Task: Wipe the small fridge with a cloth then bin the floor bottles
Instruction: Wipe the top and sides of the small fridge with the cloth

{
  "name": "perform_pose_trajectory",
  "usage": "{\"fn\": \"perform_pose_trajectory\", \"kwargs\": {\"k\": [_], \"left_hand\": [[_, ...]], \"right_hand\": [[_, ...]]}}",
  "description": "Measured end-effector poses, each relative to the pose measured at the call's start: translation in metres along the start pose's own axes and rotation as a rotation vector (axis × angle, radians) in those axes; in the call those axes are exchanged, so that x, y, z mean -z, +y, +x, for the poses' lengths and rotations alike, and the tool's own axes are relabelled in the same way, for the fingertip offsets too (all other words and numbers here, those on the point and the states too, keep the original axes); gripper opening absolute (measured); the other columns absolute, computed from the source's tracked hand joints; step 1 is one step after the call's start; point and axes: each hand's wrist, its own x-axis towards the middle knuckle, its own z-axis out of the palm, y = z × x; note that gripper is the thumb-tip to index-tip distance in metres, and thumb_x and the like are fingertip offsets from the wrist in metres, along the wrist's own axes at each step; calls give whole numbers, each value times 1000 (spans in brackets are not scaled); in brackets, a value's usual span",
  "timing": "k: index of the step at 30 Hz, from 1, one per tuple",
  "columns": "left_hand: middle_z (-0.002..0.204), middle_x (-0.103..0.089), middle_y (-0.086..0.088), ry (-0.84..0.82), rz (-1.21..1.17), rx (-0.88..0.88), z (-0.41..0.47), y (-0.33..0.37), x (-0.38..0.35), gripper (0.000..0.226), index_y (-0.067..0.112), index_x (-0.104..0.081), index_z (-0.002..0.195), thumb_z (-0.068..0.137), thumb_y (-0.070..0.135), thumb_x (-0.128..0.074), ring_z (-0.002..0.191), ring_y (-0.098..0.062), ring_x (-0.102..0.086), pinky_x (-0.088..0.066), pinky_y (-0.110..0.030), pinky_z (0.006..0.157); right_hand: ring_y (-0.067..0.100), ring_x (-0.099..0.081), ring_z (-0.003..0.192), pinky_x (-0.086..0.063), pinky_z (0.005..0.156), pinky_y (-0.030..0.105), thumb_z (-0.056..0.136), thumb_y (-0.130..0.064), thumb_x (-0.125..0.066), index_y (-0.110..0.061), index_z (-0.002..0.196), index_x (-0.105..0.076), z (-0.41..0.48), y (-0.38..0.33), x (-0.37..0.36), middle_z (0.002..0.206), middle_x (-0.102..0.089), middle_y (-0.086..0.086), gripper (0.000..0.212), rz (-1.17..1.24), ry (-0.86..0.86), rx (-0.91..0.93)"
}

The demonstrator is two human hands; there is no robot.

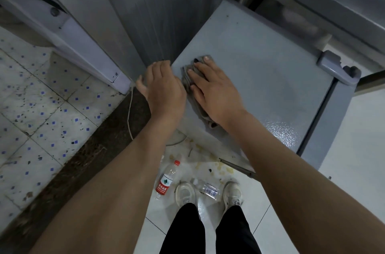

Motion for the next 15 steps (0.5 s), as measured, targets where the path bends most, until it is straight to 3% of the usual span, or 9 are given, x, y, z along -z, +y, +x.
{"fn": "perform_pose_trajectory", "kwargs": {"k": [7, 12, 15], "left_hand": [[116, -56, -13, -83, -217, 145, -9, -44, 12, 30, 6, -51, 118, 97, 14, -32, 110, -29, -50, -37, -48, 96], [85, -53, -10, -131, -375, 226, -18, -41, 9, 22, 14, -42, 89, 100, 22, -25, 83, -32, -54, -46, -51, 78], [83, -52, -12, -120, -391, 315, -17, -36, 7, 21, 15, -39, 87, 100, 23, -25, 84, -35, -54, -45, -50, 78]], "right_hand": [[38, -51, 121, -35, 105, 43, 90, -27, -38, -4, 115, -64, 22, -10, -5, 121, -61, 18, 43, -3, -34, 96], [40, -52, 119, -39, 103, 47, 90, -25, -39, -2, 116, -64, 25, -11, -6, 120, -61, 20, 42, 15, -27, 126], [40, -52, 120, -39, 102, 48, 90, -25, -40, -2, 117, -63, 23, -14, -9, 121, -61, 20, 42, 32, -45, 155]]}}
